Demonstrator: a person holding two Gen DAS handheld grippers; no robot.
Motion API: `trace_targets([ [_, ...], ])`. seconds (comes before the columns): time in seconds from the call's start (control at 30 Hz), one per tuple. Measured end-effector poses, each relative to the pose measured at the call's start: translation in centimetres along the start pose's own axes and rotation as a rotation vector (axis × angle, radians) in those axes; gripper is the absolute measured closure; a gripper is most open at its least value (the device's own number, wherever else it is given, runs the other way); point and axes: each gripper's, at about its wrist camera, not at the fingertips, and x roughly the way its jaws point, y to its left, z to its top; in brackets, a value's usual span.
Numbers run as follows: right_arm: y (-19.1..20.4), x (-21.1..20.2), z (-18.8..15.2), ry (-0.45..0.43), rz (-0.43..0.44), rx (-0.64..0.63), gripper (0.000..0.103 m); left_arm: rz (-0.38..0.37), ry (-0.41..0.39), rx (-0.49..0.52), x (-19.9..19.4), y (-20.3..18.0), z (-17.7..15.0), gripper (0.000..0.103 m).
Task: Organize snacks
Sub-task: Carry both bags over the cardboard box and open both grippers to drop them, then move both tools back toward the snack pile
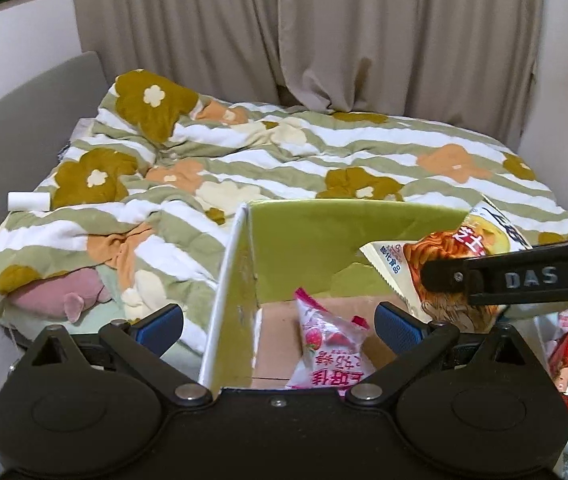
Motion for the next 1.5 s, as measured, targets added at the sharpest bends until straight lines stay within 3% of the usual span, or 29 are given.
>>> trace_targets([
  [0.23, 0.2, 3.3, 0.7, 0.012, -0.001, -0.034, 0.014, 0.027, 0.013, -0.023, 0.1, 0.6, -0.4, 0.0],
  [0.3, 0.1, 4.0, 0.8, 0.001, -0.004, -0.026, 0.0, 0.031, 0.017, -0.025, 0.1, 0.8, -0.5, 0.0],
  [0.63, -0.4, 2.9, -0.2, -0.018, -0.004, -0.005, 0.0, 0.037, 0.004, -0.046, -0.8, 1.1, -1.0, 0.0],
  [0.87, -0.2, -0.7, -0.7, -0.057, -0.084, -0.01, 0.0, 0.018, -0.031, -0.036, -3.1, 0.9, -1.1, 0.0],
  [1.07, -0.4, -5.3, -2.2, -0.112, -0.091, 0.036, 0.0, -0.023, -0.068, -0.007, -5.7, 0.0, -1.3, 0.0],
  [1.5, -4.9, -16.5, -8.9, -0.221, -0.227, 0.148, 0.0, -0.217, -0.094, 0.113, -10.2, -7.4, -3.5, 0.0],
])
